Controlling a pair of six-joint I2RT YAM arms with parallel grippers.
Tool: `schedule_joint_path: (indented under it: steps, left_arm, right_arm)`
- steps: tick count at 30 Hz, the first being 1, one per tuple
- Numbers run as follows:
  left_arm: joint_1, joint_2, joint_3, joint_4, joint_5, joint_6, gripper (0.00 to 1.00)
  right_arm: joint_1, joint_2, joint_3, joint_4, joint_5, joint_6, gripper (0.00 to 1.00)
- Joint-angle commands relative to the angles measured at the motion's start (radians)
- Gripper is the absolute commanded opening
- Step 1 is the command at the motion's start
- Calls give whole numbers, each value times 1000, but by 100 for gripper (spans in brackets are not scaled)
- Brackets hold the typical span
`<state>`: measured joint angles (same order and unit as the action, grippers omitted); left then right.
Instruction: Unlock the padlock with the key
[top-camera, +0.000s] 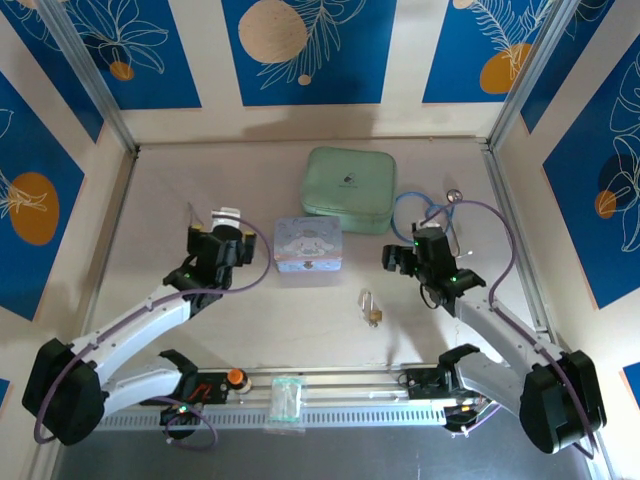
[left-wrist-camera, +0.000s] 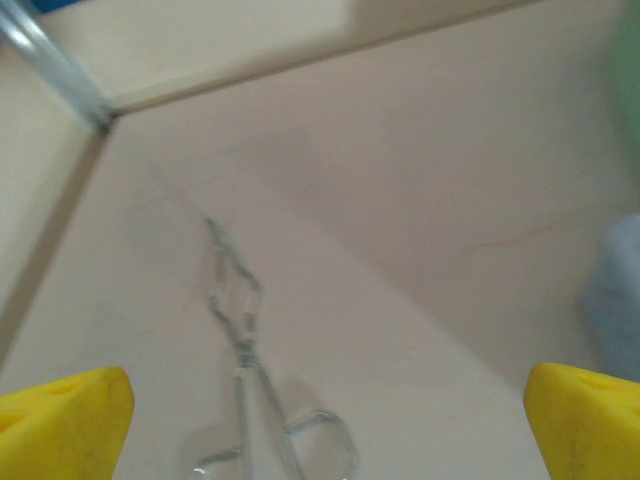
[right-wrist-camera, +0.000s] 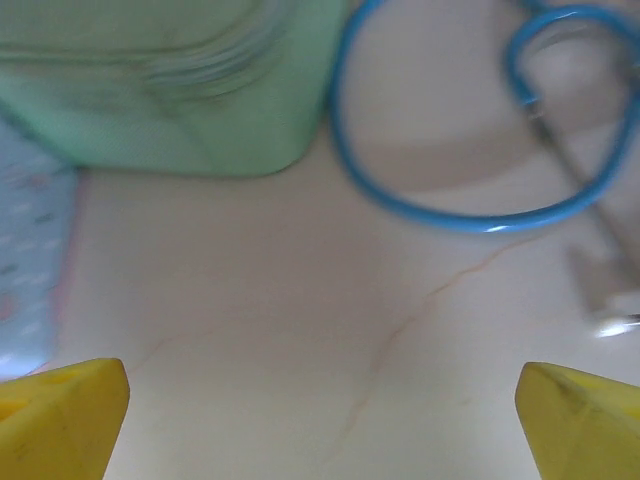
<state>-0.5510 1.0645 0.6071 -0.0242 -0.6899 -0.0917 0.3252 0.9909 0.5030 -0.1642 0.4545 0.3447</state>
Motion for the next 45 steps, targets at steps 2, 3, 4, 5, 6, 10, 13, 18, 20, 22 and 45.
schedule_joint_path:
  steps: [2,3,4,5,6,10,13,18,20,22,45]
  left_arm:
    - [106,52,-148,431,-90,221,99]
    - [140,72,-173,476,-59,221,99]
    - [171,88,-188,495,-31,200,99]
    - [207,107,-203,520,0,172,99]
    - [238,128,-228,569,29,151,99]
    - [350,221,-301,771,190,90,99]
    - [401,287,-304,896,323,102,99]
    - [448,443,-336,1132,412,105,99]
    - [450,462,-343,1130,447,104,99]
    - [450,527,-342,1219,461,123,99]
    - [454,502,-245,997,487,124,99]
  right_arm:
    - [-136,2,-25,279,13,-109,100]
    - [-170,21,-35,311,-9,-116,100]
    - [-197,44,-49,348,-19,-118,100]
    - [-231,72,-69,397,-38,-111,99]
    - [-268,105,-92,460,-71,-109,100]
    - [-343,212,-141,648,-143,-64,100]
    - [-343,270,-151,798,-165,-107,100]
    - [-345,390,-125,914,-215,-151,99]
    - [-341,452,-133,994,-236,-167,99]
    - [-322,513,-115,1009,-239,-192,100]
    - [-308,531,-94,989,-254,-219,99]
